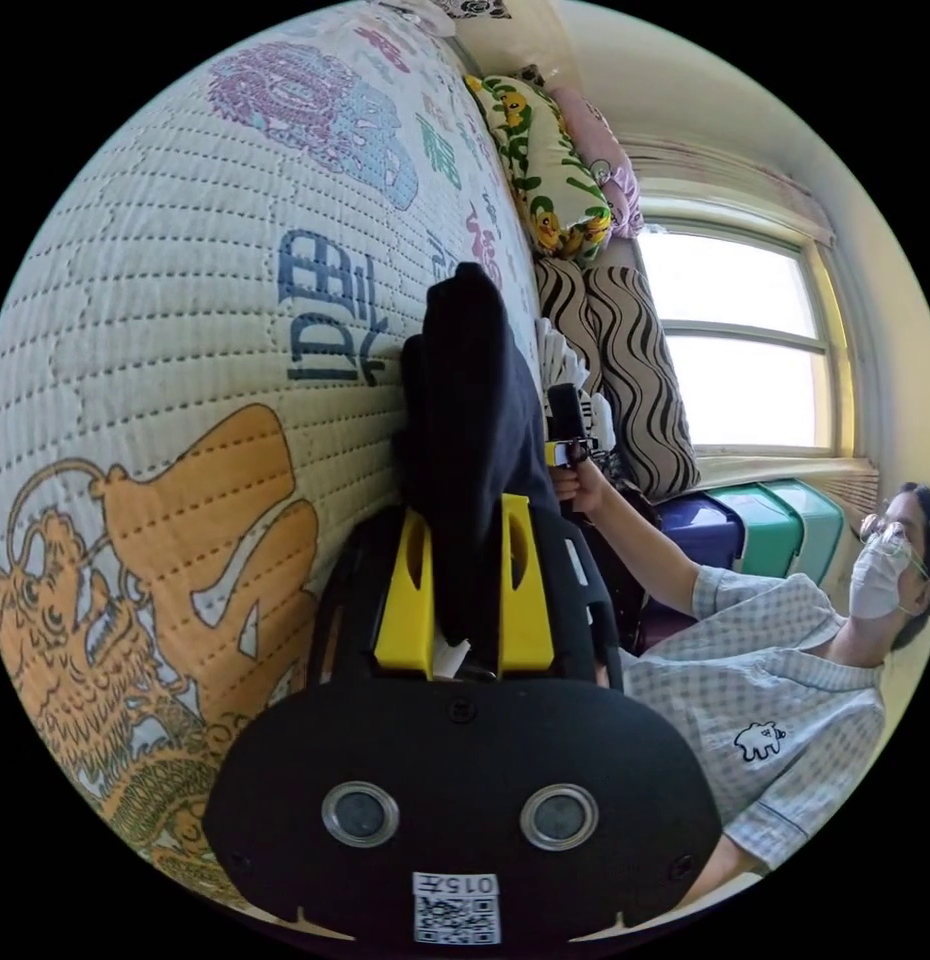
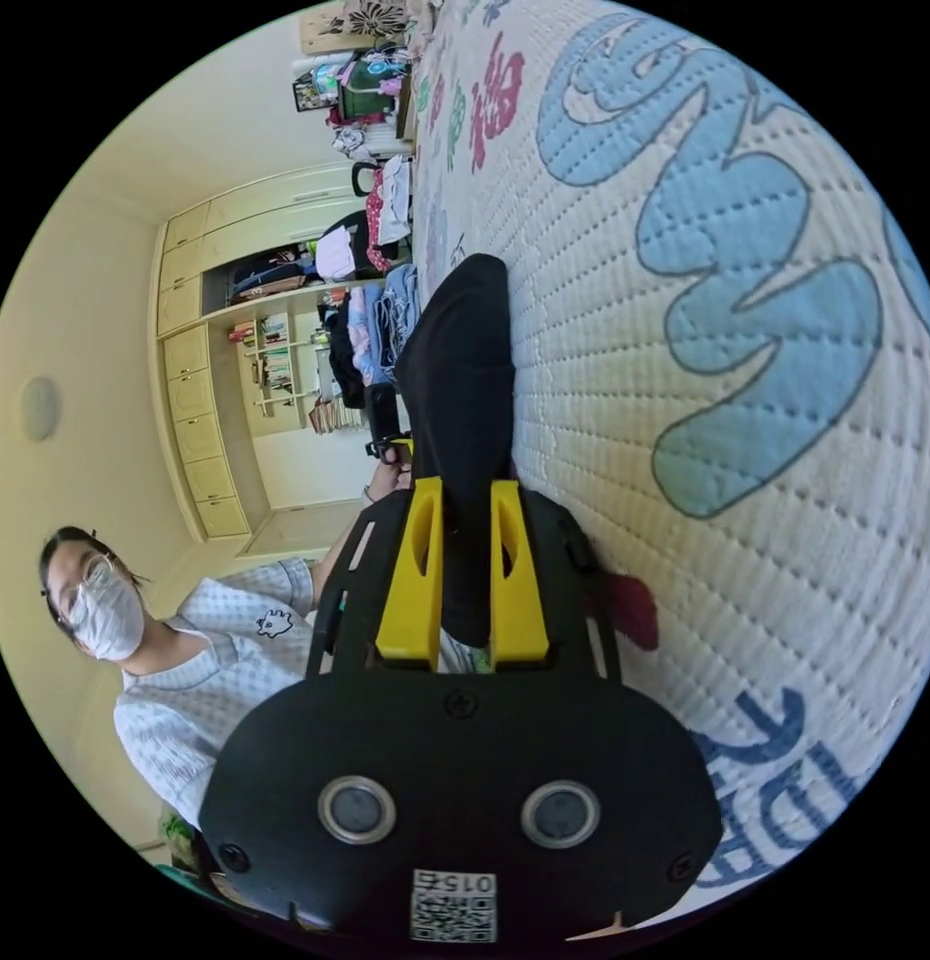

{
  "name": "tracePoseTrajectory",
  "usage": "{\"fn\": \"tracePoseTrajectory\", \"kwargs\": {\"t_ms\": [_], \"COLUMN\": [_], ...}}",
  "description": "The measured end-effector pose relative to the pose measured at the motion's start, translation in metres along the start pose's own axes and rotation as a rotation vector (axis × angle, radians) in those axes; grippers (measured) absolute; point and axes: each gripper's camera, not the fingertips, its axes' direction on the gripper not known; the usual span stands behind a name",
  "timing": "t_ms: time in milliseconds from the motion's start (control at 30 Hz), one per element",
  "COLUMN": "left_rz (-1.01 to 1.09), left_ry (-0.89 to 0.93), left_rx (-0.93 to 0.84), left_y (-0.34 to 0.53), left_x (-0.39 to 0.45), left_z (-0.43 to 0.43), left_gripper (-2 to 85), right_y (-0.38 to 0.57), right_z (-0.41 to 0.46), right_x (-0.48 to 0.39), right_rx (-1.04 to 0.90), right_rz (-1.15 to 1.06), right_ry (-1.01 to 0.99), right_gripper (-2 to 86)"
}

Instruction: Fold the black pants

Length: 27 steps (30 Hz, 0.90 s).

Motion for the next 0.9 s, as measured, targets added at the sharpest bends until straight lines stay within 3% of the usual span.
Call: {"fn": "tracePoseTrajectory", "kwargs": {"t_ms": [167,267,500,733,900], "left_rz": [0.089,0.167,0.333,0.355,0.248], "left_ry": [-0.016,0.070,0.232,0.347,0.328], "left_rx": [0.045,0.079,0.075,-0.014,-0.067], "left_y": [0.007,-0.001,-0.067,-0.134,-0.151], "left_x": [0.042,0.084,0.232,0.352,0.359], "left_z": [-0.002,0.011,0.122,0.299,0.397], "left_gripper": [7.0,6.8,6.8,6.8,7.1], "right_y": [0.019,0.039,0.127,0.210,0.229], "right_z": [-0.022,-0.066,-0.234,-0.394,-0.442], "right_x": [-0.049,-0.103,-0.253,-0.327,-0.301], "right_rx": [0.015,0.040,0.184,0.347,0.455], "right_rz": [-0.086,-0.173,-0.243,0.023,0.309], "right_ry": [0.036,0.084,0.408,0.719,0.777], "right_gripper": [6.3,6.3,6.5,6.8,7.1]}}
